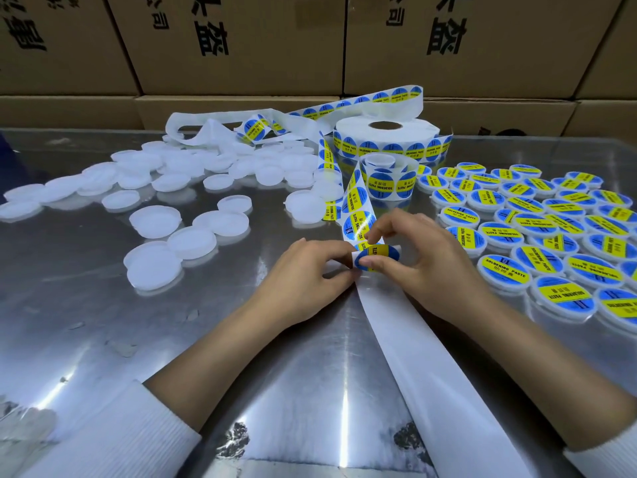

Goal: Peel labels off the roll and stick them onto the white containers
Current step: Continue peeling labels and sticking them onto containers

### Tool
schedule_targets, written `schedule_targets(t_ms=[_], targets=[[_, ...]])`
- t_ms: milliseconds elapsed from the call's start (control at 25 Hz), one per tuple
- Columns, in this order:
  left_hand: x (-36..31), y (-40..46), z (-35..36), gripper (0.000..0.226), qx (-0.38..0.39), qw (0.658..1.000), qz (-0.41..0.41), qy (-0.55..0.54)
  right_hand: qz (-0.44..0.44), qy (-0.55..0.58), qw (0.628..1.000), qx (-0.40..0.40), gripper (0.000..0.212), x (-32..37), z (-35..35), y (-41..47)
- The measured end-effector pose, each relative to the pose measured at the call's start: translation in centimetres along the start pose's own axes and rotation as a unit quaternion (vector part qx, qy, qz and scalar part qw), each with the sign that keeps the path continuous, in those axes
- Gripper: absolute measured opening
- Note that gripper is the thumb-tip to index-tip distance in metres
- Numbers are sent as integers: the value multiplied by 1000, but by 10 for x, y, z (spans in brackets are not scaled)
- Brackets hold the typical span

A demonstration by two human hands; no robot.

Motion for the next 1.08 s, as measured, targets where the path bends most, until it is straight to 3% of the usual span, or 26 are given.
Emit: schedule_targets(t_ms=[280,360,480,600,680,920,1080], targets=[[3,1,-1,14,46,999,-5,28,-2,6,1000,7,15,10,-3,-1],[4,1,0,34,97,994,14,58,15,32,999,6,15,13,-4,-1],[4,1,0,77,179,979,6,92,86,187,978,24,14,17,-8,1],[5,-2,1,89,207,972,1,111,150,357,922,3,19,16,-14,4],[4,-4,2,89,203,973,1,111,175,410,895,-11,24,14,-18,5],[8,-4,1,75,116,991,41,57,217,447,867,21,21,10,-15,6],[26,-4,-11,71,22,989,-67,127,259,468,842,62,24,6,-11,5]])
Point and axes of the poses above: each hand's wrist, its own y-axis towards the middle knuckle, its own z-axis out of the palm, x = y × z, the point moved 2 cm from there along y, towards the middle knuckle, and after that the axes turned 14 degrees about z, right-handed, at the moved point
